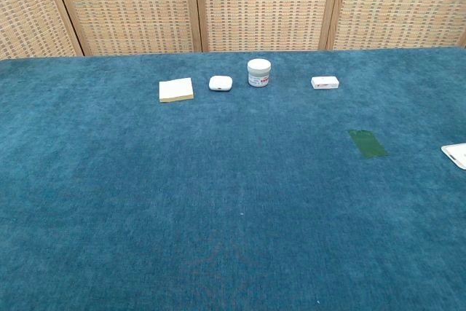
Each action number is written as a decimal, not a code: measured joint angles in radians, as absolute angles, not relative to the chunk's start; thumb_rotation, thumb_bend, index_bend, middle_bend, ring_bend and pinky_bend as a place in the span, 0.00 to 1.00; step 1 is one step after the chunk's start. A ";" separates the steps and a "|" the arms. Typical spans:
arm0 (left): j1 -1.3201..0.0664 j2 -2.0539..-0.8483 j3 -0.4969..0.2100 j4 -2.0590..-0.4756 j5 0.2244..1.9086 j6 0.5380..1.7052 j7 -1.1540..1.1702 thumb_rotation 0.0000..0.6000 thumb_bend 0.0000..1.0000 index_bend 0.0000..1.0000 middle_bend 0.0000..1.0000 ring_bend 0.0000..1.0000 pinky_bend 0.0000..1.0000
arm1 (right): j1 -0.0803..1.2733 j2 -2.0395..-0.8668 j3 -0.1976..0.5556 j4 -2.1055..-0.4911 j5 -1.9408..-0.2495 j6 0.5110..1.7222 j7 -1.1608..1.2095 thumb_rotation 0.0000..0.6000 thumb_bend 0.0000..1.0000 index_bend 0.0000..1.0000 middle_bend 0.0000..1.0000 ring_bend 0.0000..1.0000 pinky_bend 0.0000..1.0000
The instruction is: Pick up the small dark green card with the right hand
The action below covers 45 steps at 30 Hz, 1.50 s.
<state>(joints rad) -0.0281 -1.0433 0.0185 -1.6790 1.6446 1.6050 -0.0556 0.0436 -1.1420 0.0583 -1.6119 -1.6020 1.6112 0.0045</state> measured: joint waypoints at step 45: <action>-0.091 -1.075 -0.049 -1.693 1.503 1.485 0.016 1.00 0.00 0.00 0.00 0.00 0.00 | 0.638 -1.638 0.135 -0.867 -1.583 1.003 0.110 1.00 0.20 0.26 0.00 0.00 0.00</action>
